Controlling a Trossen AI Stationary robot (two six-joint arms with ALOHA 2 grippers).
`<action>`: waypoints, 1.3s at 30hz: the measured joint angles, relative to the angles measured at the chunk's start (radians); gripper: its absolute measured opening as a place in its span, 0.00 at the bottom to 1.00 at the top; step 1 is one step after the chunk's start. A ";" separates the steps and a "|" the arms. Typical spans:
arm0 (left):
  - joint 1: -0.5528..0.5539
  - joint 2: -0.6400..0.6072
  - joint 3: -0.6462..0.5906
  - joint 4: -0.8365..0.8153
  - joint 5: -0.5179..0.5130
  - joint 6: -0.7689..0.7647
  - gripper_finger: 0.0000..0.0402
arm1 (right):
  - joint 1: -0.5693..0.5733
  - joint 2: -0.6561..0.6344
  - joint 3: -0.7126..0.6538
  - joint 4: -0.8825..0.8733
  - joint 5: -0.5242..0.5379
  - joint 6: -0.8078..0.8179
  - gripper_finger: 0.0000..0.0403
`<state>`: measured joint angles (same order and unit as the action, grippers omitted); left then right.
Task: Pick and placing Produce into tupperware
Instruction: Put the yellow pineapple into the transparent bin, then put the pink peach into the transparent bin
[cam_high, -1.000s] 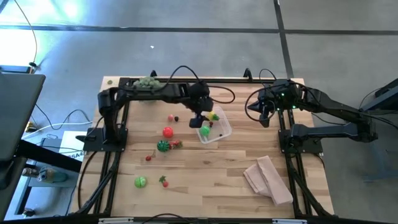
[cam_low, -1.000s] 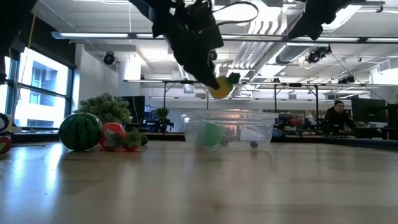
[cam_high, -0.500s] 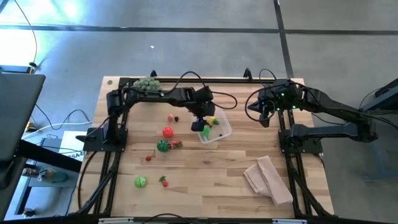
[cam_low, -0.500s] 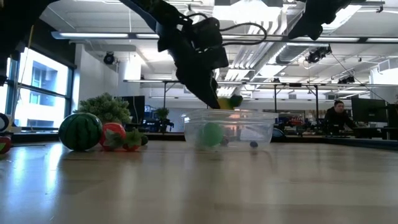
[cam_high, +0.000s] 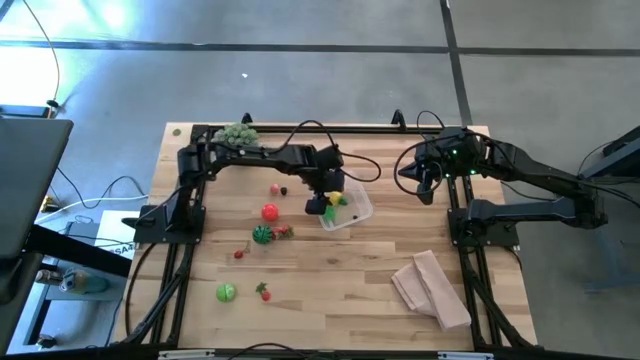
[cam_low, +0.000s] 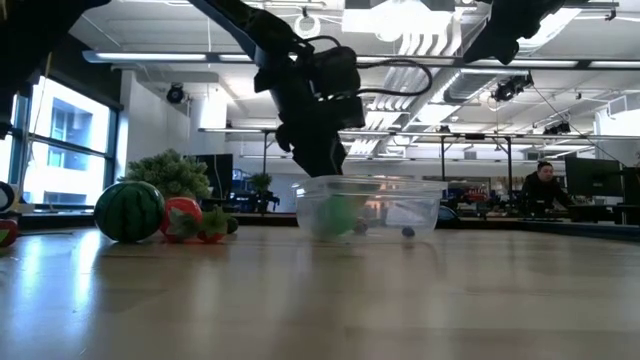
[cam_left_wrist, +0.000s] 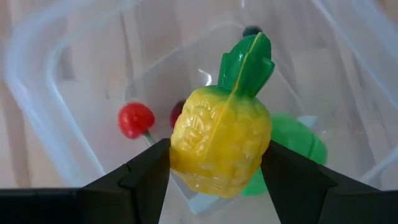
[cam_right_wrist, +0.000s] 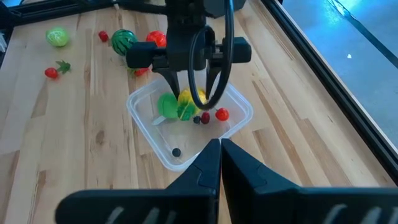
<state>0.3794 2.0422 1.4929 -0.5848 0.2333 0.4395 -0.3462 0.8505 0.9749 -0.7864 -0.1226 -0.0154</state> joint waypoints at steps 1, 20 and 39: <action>0.000 0.000 0.000 -0.004 -0.002 0.001 0.56 | 0.000 0.000 0.000 0.000 0.000 0.000 0.01; -0.002 0.000 0.000 -0.010 -0.046 0.017 0.56 | 0.000 0.000 0.000 0.000 0.000 0.000 0.01; -0.007 -0.001 0.000 -0.007 -0.071 -0.007 0.70 | 0.000 0.000 0.000 0.000 0.000 0.000 0.01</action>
<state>0.3725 2.0411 1.4929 -0.5915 0.1624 0.4324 -0.3466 0.8509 0.9749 -0.7864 -0.1226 -0.0154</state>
